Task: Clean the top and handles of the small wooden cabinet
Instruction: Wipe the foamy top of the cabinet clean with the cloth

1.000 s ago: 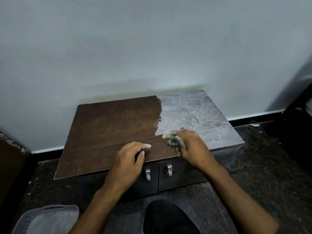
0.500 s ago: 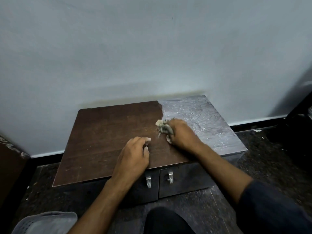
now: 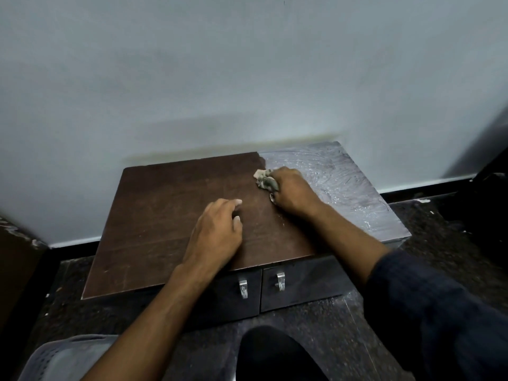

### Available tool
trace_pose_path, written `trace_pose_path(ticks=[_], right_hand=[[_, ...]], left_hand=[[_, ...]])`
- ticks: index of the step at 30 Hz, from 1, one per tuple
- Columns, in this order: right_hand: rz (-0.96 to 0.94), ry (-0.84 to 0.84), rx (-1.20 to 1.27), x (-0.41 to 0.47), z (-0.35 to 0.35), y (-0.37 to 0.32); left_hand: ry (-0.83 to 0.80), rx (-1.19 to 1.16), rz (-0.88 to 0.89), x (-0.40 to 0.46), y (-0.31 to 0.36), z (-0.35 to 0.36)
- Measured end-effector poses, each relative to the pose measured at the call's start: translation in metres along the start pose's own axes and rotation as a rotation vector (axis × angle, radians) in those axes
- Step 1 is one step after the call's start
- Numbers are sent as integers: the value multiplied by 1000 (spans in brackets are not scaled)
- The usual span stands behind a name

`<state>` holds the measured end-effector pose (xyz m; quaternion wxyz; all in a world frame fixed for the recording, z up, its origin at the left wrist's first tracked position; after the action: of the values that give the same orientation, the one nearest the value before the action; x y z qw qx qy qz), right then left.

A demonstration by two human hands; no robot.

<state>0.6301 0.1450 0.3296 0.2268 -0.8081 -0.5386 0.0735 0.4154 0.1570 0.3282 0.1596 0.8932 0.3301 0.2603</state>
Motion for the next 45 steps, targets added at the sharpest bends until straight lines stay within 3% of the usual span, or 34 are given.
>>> trace_pose_path(ticks=[6, 13, 17, 20, 28, 39, 45], right_hand=[[-350, -223, 80, -73, 13, -20], [-96, -48, 21, -24, -11, 14], [-314, -140, 160, -91, 4, -15], [-410, -237, 129, -119, 10, -13], [-136, -118, -7, 19, 10, 10], [-6, -76, -193, 113, 23, 3], [-164, -94, -146, 102, 14, 19]], left_hand=[[1, 3, -19, 6, -2, 1], [-12, 8, 32, 10, 0, 6], [40, 13, -18, 28, 2, 8], [-7, 62, 31, 39, 0, 12], [-175, 170, 59, 88, -16, 25], [-323, 168, 58, 139, -35, 33], [-302, 134, 73, 142, -38, 32]])
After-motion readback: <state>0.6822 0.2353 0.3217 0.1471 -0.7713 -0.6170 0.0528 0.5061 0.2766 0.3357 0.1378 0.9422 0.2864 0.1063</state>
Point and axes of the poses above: each hand's wrist, its own x-axis towards the middle knuckle, its own z-axis out of the palm, y = z × x, the point moved 1 cm from there along x, towards the middle knuckle, and after that the axes turned 10 degrees about z, right-handed, at the moved point
